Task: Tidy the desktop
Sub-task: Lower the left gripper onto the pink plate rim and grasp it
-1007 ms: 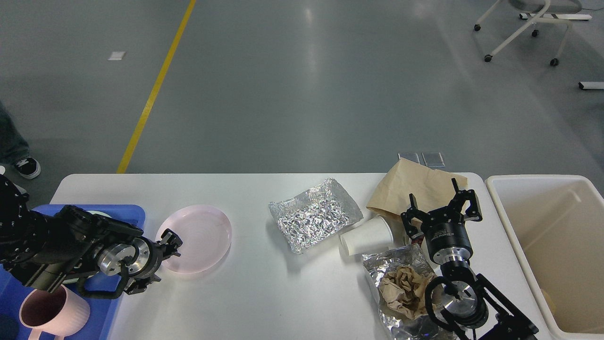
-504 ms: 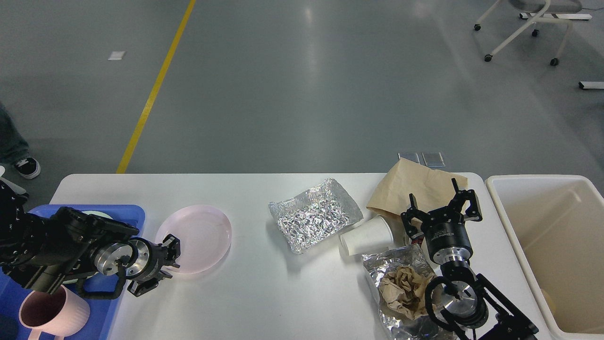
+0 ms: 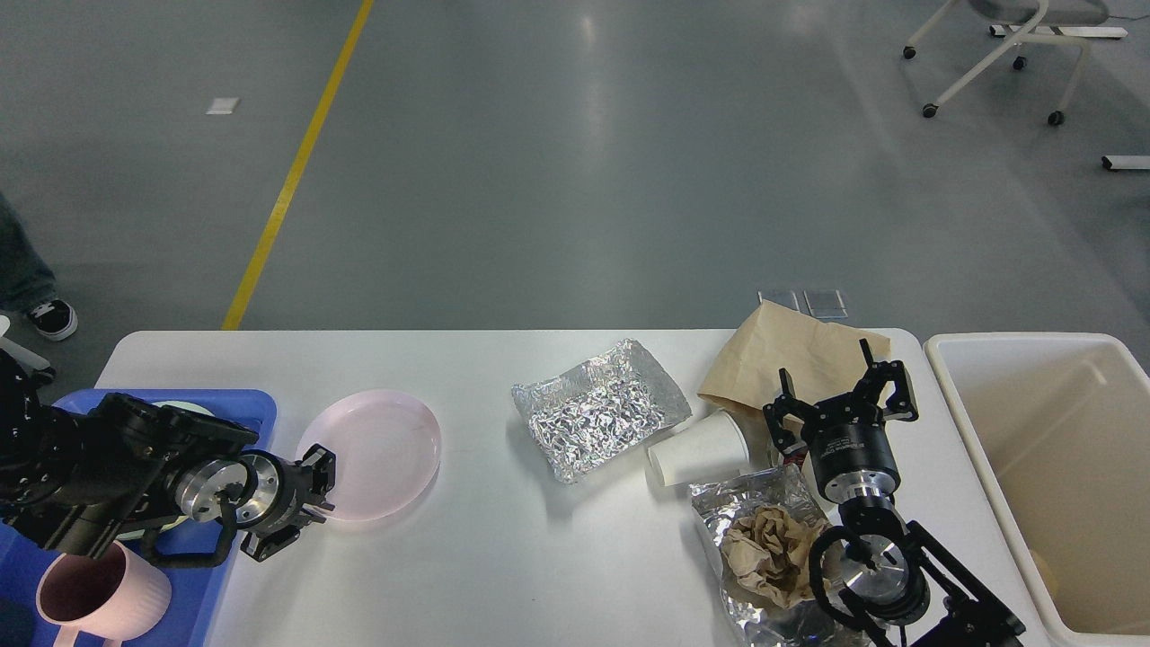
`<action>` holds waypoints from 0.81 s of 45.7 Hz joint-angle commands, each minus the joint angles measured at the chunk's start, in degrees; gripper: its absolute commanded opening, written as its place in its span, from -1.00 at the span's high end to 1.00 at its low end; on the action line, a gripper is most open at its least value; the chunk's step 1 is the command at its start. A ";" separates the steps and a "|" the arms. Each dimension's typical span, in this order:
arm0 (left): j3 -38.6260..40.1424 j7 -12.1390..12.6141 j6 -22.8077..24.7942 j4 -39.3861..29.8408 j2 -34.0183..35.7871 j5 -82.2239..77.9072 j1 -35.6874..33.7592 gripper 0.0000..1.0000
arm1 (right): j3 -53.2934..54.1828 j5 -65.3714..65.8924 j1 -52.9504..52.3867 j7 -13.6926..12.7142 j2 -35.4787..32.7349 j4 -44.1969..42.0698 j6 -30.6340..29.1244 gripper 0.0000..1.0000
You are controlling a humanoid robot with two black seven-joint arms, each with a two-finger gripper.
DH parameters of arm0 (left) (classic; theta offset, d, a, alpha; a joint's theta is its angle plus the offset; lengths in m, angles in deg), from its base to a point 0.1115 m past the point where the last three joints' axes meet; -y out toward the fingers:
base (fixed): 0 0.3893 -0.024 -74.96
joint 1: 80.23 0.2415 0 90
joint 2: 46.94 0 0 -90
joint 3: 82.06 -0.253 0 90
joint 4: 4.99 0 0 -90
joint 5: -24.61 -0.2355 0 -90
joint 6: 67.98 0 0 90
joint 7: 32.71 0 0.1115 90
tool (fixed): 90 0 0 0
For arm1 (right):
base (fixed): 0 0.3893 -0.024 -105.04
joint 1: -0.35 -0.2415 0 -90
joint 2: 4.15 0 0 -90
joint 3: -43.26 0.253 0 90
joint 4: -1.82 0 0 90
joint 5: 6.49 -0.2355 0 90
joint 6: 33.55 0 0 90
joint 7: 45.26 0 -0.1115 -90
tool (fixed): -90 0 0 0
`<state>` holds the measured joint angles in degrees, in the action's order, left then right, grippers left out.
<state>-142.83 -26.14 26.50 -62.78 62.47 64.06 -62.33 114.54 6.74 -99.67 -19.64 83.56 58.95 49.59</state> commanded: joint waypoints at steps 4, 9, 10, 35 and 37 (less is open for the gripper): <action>0.03 0.02 0.08 0.04 -0.16 0.09 0.39 0.71 | 0.00 0.04 0.00 0.04 0.00 0.00 0.00 -1.00; 0.03 0.02 0.08 0.04 -0.16 0.18 0.39 0.71 | 0.00 0.04 0.00 -0.05 0.00 0.00 0.00 -1.00; 0.03 0.02 0.08 0.04 -0.16 0.18 0.39 0.70 | 0.00 -0.04 0.00 0.04 0.00 0.00 0.00 -1.00; 0.21 0.19 0.61 -0.04 -0.16 0.53 -0.49 1.00 | 0.00 -0.04 0.00 -0.05 0.00 0.00 0.00 -1.00; 0.21 0.19 0.70 -0.31 -0.25 0.53 -0.67 1.00 | 0.00 -0.04 0.00 0.04 0.00 0.00 0.00 -1.00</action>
<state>-142.61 -25.99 27.04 -62.73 62.30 64.54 -62.54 114.54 6.73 -99.67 -19.61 83.56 58.95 49.59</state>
